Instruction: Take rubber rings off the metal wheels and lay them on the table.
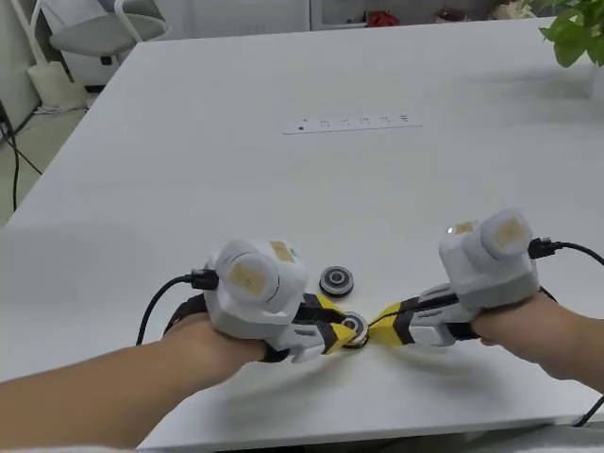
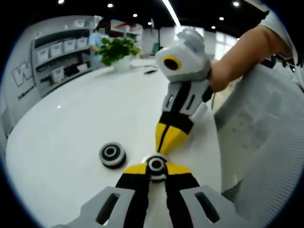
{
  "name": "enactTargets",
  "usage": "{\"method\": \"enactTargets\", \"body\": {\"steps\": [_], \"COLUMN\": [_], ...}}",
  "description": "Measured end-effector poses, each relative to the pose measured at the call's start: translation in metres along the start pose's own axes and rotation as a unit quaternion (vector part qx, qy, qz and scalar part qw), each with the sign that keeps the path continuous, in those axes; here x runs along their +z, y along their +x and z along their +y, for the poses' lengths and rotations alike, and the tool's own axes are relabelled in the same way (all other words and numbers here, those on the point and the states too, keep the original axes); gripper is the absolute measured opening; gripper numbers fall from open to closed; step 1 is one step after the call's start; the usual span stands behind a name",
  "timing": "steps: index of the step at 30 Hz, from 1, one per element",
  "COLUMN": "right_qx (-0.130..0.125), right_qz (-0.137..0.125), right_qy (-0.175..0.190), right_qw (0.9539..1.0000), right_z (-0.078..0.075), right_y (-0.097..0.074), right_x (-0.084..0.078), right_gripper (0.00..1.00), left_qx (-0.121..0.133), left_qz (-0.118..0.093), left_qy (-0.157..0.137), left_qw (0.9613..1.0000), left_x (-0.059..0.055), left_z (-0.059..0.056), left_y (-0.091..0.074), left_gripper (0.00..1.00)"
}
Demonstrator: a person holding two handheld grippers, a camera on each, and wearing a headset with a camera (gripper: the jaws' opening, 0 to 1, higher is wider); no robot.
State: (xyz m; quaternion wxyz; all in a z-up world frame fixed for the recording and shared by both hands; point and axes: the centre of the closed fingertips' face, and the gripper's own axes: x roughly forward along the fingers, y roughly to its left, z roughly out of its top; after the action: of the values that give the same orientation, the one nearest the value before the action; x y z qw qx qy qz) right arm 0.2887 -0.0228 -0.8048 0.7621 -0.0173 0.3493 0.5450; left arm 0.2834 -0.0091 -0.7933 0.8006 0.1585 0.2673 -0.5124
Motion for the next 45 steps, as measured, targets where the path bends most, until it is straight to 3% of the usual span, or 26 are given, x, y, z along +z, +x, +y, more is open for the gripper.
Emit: {"method": "enactTargets", "body": {"steps": [2, 11, 31, 32, 33, 35, 36, 39, 45], "right_qx": [-0.001, 0.010, 0.032, 0.039, 0.069, 0.041, 0.048, 0.037, 0.028], "right_qz": [-0.022, -0.034, -0.028, -0.031, -0.036, -0.029, -0.020, -0.017, -0.025], "right_qy": [0.024, 0.043, 0.022, 0.022, 0.026, -0.011, -0.006, -0.004, 0.002], "right_qw": [0.9995, 0.9984, 0.9988, 0.9985, 0.9966, 0.9987, 0.9986, 0.9992, 0.9993], "right_z": [0.000, 0.003, 0.018, 0.022, 0.034, 0.031, 0.034, 0.024, 0.019], "right_y": [-0.003, -0.005, 0.001, 0.002, 0.002, 0.005, 0.005, 0.004, 0.000], "right_x": [0.007, 0.007, 0.013, 0.015, 0.017, 0.018, 0.015, 0.009, 0.013], "right_gripper": [0.00, 0.00, 0.00, 0.00, 0.00, 0.00, 0.00, 0.00, 0.00], "left_qx": [0.000, 0.010, 0.014, 0.014, 0.014, 0.014, 0.013, 0.013, 0.002], "left_qz": [0.000, 0.007, 0.016, 0.016, 0.016, 0.016, 0.015, 0.014, 0.012], "left_qy": [0.000, 0.009, 0.020, 0.020, 0.020, 0.022, 0.020, 0.023, 0.018], "left_qw": [1.0000, 0.9999, 0.9996, 0.9996, 0.9996, 0.9995, 0.9996, 0.9995, 0.9998], "left_x": [0.000, 0.000, 0.000, 0.000, 0.000, 0.000, 0.000, 0.000, 0.000], "left_z": [0.000, 0.000, -0.001, -0.001, -0.001, -0.001, -0.001, -0.001, -0.001], "left_y": [0.000, 0.001, 0.001, 0.001, 0.002, 0.001, 0.001, 0.001, 0.001], "left_gripper": [0.12, 0.12, 0.11, 0.11, 0.11, 0.11, 0.11, 0.12, 0.13]}}
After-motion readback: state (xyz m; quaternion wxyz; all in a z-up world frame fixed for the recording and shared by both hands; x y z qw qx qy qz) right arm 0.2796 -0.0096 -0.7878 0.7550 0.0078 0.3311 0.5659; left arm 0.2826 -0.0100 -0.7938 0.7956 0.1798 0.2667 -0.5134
